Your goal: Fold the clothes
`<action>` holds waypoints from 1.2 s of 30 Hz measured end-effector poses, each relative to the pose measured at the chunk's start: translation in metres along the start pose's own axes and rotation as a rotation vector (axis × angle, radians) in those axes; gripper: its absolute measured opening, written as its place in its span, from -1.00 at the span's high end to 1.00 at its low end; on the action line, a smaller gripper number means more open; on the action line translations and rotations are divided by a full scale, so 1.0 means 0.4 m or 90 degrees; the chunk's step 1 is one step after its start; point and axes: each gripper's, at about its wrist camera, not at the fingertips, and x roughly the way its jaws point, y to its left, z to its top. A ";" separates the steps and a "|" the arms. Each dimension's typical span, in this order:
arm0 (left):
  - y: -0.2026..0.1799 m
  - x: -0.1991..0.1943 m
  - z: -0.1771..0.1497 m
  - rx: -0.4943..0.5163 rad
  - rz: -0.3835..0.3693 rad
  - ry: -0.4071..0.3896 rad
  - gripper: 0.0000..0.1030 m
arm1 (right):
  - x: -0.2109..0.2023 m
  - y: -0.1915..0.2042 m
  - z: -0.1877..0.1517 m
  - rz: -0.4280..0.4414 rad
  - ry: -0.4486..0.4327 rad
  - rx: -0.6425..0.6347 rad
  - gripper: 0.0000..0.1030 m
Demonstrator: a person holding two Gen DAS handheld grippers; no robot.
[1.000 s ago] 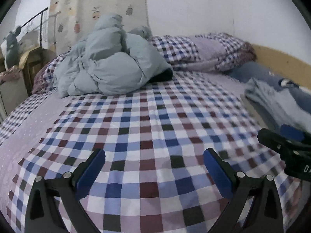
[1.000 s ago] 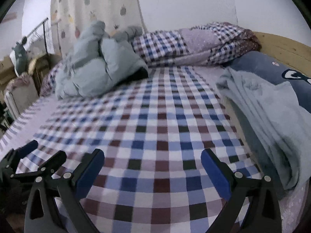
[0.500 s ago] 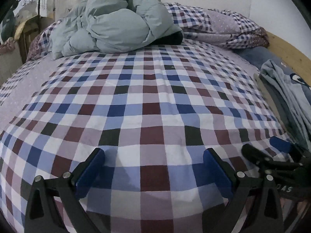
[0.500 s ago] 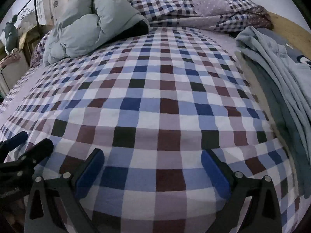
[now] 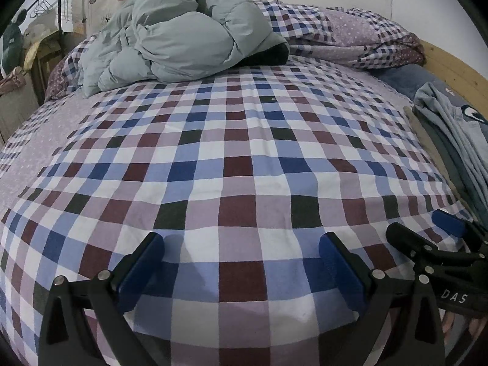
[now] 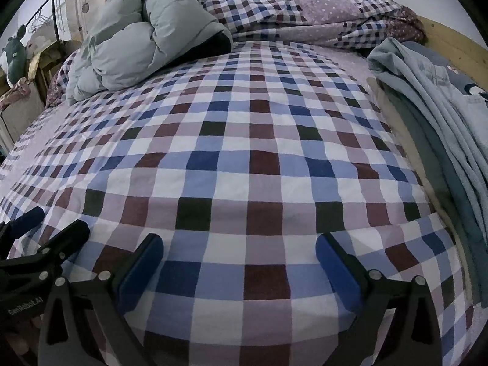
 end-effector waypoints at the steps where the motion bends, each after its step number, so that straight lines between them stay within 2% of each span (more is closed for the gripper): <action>1: 0.001 0.000 0.000 0.000 -0.001 0.000 -0.99 | 0.002 0.001 -0.001 0.000 0.000 -0.001 -0.99; 36: -0.003 0.001 -0.001 -0.004 -0.001 0.000 -1.00 | 0.006 0.001 -0.002 0.005 -0.003 -0.004 -0.99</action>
